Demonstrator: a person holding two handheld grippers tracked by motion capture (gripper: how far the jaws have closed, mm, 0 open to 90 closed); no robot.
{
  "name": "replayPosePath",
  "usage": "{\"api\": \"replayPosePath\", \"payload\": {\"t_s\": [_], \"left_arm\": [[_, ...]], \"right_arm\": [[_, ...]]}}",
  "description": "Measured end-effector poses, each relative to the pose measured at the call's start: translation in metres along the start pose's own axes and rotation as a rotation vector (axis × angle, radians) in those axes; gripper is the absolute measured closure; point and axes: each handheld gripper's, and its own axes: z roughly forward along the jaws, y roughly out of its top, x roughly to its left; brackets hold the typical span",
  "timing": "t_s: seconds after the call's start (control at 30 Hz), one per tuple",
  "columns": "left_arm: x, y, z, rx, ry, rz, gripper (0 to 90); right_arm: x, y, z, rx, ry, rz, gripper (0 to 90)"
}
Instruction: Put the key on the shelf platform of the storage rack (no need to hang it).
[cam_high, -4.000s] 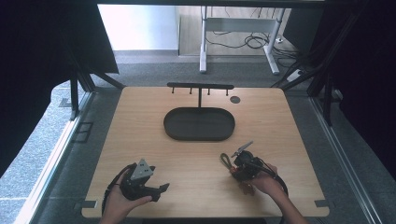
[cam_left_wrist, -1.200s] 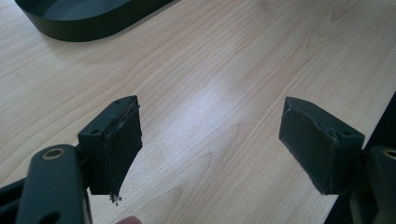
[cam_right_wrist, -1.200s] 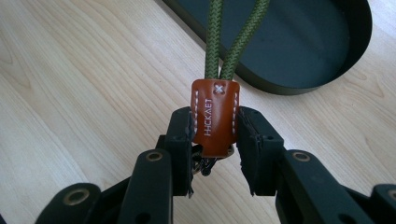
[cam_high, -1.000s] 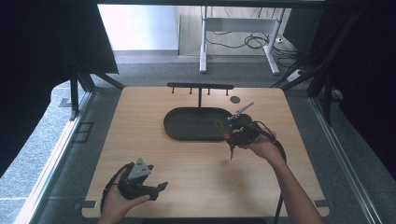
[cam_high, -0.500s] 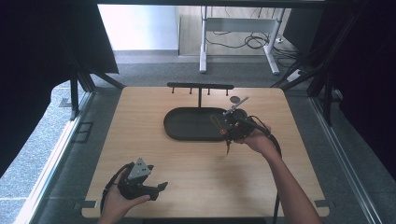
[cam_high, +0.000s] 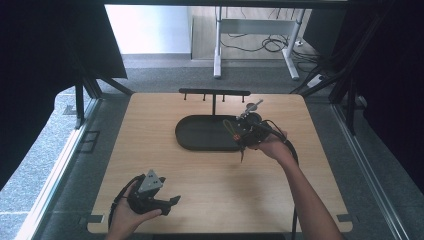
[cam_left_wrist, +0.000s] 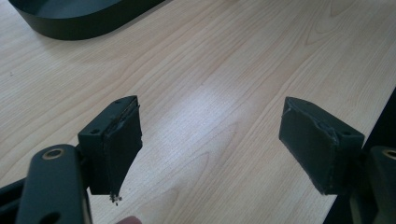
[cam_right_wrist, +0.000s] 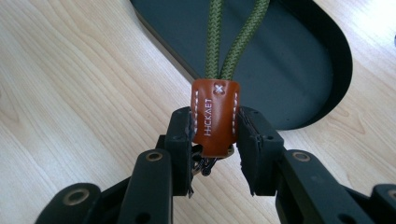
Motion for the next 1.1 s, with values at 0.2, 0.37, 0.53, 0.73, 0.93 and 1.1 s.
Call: {"api": "replayPosePath", "payload": {"t_s": [0.2, 0.37, 0.53, 0.73, 0.93, 1.1], "left_arm": [[-0.002, 0.0, 0.004, 0.015, -0.01, 0.015, 21.5], [-0.003, 0.0, 0.005, 0.018, -0.011, 0.019, 21.5], [-0.004, 0.0, 0.007, 0.027, -0.014, 0.023, 21.4], [-0.008, 0.001, 0.011, 0.039, -0.022, 0.037, 21.2], [-0.007, 0.001, 0.009, 0.031, -0.014, 0.029, 21.2], [-0.007, 0.001, 0.01, 0.033, -0.017, 0.032, 21.2]], "right_arm": [[0.001, 0.005, 0.0, 0.0, -0.012, -0.006, 67.5], [0.002, 0.007, 0.003, -0.001, -0.011, -0.012, 67.5], [0.001, 0.008, 0.005, -0.002, -0.011, -0.011, 67.5], [0.003, 0.01, 0.005, -0.013, -0.009, -0.026, 67.5], [0.005, 0.012, 0.005, -0.012, -0.003, -0.029, 67.4], [0.006, 0.016, 0.005, -0.018, 0.002, -0.037, 67.4]]}}
